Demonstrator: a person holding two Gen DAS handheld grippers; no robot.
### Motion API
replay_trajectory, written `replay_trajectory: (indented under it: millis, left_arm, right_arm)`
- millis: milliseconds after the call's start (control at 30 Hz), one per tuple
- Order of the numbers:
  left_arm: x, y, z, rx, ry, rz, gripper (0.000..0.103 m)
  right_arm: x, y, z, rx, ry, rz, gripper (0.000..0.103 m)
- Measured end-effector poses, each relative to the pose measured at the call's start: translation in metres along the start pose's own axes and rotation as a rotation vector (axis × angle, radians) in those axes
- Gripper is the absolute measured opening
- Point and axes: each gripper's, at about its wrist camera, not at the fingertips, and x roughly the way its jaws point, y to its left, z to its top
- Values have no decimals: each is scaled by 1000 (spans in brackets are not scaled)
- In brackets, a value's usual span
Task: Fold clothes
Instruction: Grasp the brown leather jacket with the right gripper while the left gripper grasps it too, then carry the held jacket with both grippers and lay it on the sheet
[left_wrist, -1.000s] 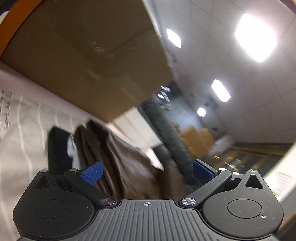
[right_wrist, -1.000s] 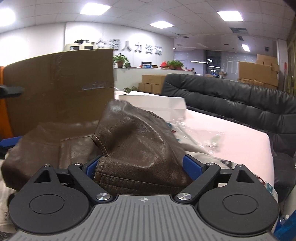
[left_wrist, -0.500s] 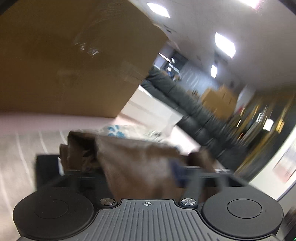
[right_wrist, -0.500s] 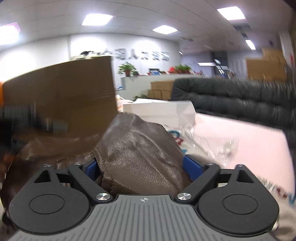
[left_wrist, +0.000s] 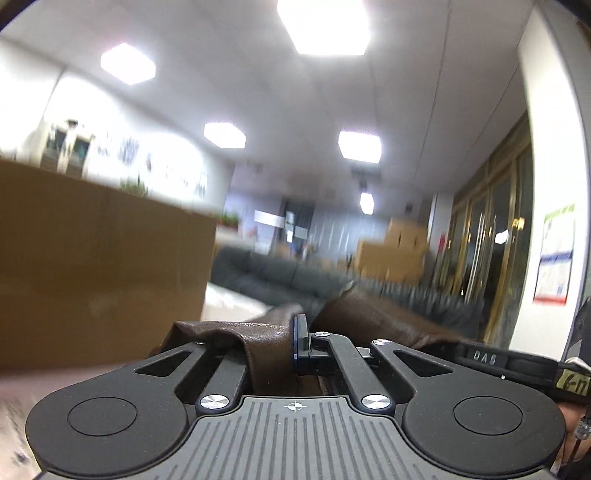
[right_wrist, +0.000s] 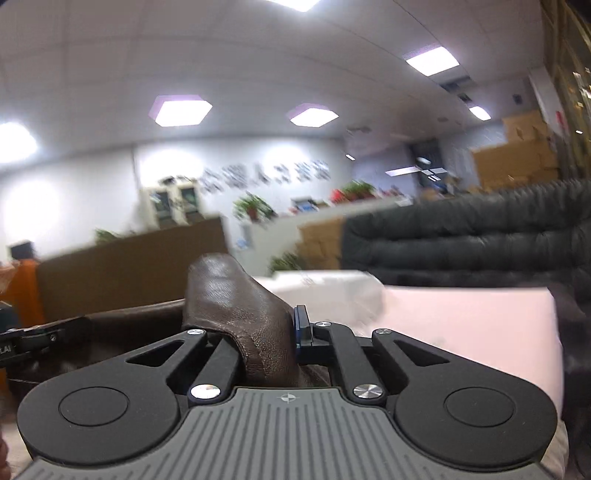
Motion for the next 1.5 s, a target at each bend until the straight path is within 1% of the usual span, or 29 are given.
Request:
replay_trajectory:
  millis: [67,133,233,300,367,433,533,600,667,733,767,833,867,900,933,967,1033,1067,1100,1133,1167,1200,1233,1267,1300,1333,1367,1433,1500]
  left_arm:
    - [-30,-2,18,16,-70,14,0]
    - [-61,0,32,33,-131,44,0]
    - [-109,9,54,55,-212,108,0]
    - [-143,15,66,96,-257,173,0]
    - [-179,24,78,131,-285,249,0]
    - [-213,34,88,162,-300,334,0]
    - [-255,48,99,204,-307,440,0]
    - [-285,52,101,226,-299,465,0]
    - [-312,44,95,242,-264,431,0]
    - [-337,26,76,276,-189,395,0]
    - [-344,16,63,280,-135,376,0]
    - [-354,-2,35,277,-24,340,1]
    - [-355,-10,21,265,45,326,2]
    - [-358,-18,9,258,121,311,4]
    - [-360,-25,-4,244,190,297,8]
    - [-363,-31,-14,224,249,288,8]
    - [-375,-31,-21,199,312,298,11]
    - [-382,-29,-23,190,336,306,22]
    - [-389,-28,-23,184,350,320,41]
    - [-395,-27,-21,179,354,339,63]
    - [-403,-29,-19,178,351,359,70]
    - [-412,-34,-16,181,344,378,73]
    - [-426,-37,-12,188,334,401,73]
    - [-443,-42,-7,208,321,444,73]
    - [-458,-50,-2,234,305,503,74]
    - [-471,-58,3,262,292,570,75]
    - [-482,-67,9,296,279,646,76]
    - [-504,-86,22,374,266,809,79]
    - [-520,-103,37,469,269,996,84]
  right_arm:
    - [-17,16,11,6,-23,62,5]
    - [-30,35,19,11,-35,136,5]
    - [-43,72,27,26,-33,261,4]
    - [-48,99,30,44,-27,337,4]
    - [-47,128,30,68,-4,406,3]
    - [-41,160,25,93,38,470,3]
    - [-31,206,10,124,107,547,3]
    - [-25,230,-2,139,155,577,3]
    - [-16,238,-19,164,237,592,3]
    - [-5,242,-38,192,333,603,3]
    - [0,242,-48,194,374,597,3]
    - [9,235,-70,170,441,554,3]
    - [13,231,-81,162,477,530,3]
    - [17,228,-91,151,508,502,3]
    - [21,226,-101,136,531,468,3]
    - [23,223,-109,128,549,444,3]
    - [22,213,-120,129,574,421,6]
    - [22,210,-124,128,579,409,7]
    - [24,208,-125,126,577,395,7]
    - [23,207,-125,120,569,385,16]
    - [17,206,-123,111,557,378,34]
    - [11,203,-122,101,542,375,46]
    - [4,202,-120,90,524,377,61]
    - [0,203,-118,78,506,385,65]
    - [-4,204,-116,66,488,388,68]
    - [-9,204,-113,55,468,383,74]
    - [-14,205,-110,47,445,379,79]
    - [-27,207,-103,34,387,388,82]
    - [-40,213,-94,11,325,424,84]
